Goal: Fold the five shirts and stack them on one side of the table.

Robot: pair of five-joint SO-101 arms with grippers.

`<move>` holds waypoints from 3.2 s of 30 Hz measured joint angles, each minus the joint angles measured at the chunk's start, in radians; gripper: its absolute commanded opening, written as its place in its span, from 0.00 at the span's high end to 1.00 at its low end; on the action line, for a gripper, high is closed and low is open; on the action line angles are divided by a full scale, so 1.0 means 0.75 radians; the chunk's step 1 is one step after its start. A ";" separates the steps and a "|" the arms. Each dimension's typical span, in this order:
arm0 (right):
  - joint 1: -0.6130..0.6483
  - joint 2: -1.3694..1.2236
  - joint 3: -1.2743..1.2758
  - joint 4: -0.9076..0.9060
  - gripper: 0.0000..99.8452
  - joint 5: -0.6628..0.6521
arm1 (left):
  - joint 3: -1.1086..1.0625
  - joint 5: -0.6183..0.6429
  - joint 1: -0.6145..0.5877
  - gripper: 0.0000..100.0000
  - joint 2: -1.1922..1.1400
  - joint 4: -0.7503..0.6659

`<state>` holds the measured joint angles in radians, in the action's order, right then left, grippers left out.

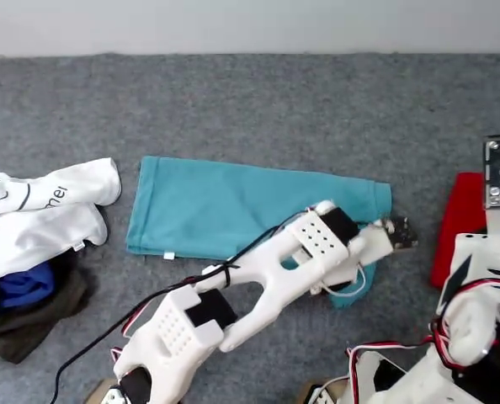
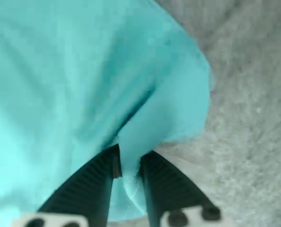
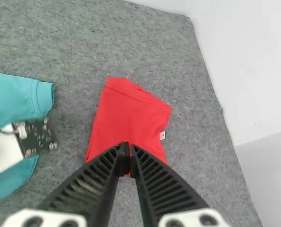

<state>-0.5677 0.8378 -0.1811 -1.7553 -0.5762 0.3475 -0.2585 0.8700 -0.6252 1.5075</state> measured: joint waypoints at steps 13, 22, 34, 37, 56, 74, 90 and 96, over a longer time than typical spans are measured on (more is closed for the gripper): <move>0.000 0.000 0.000 0.000 0.99 0.000 | 0.354 0.000 -0.158 0.99 -0.106 0.047; 0.000 0.000 0.000 0.000 0.99 0.000 | 0.559 -0.004 -0.141 0.98 -0.123 0.272; 0.000 0.000 0.000 0.000 0.99 0.000 | 0.503 0.000 -0.321 0.82 -0.123 0.076; 0.000 0.000 0.000 0.000 0.99 0.000 | 0.473 0.002 -0.381 0.82 -0.123 -0.016; 0.000 0.000 0.000 0.000 0.99 0.000 | 0.747 0.002 -0.587 0.82 -0.266 0.125; 0.000 0.000 0.000 0.000 0.99 0.000 | 0.763 0.002 -0.438 0.88 -0.221 0.295; 0.000 0.000 0.000 0.000 0.99 0.000 | 0.880 0.002 -0.624 0.88 -0.284 0.280; 0.000 0.000 0.000 0.000 0.99 0.000 | 0.933 0.055 -0.528 0.88 -0.266 0.301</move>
<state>-0.5677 0.8378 -0.1811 -1.7553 -0.5762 1.0472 -0.2171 0.4741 -0.8247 1.7331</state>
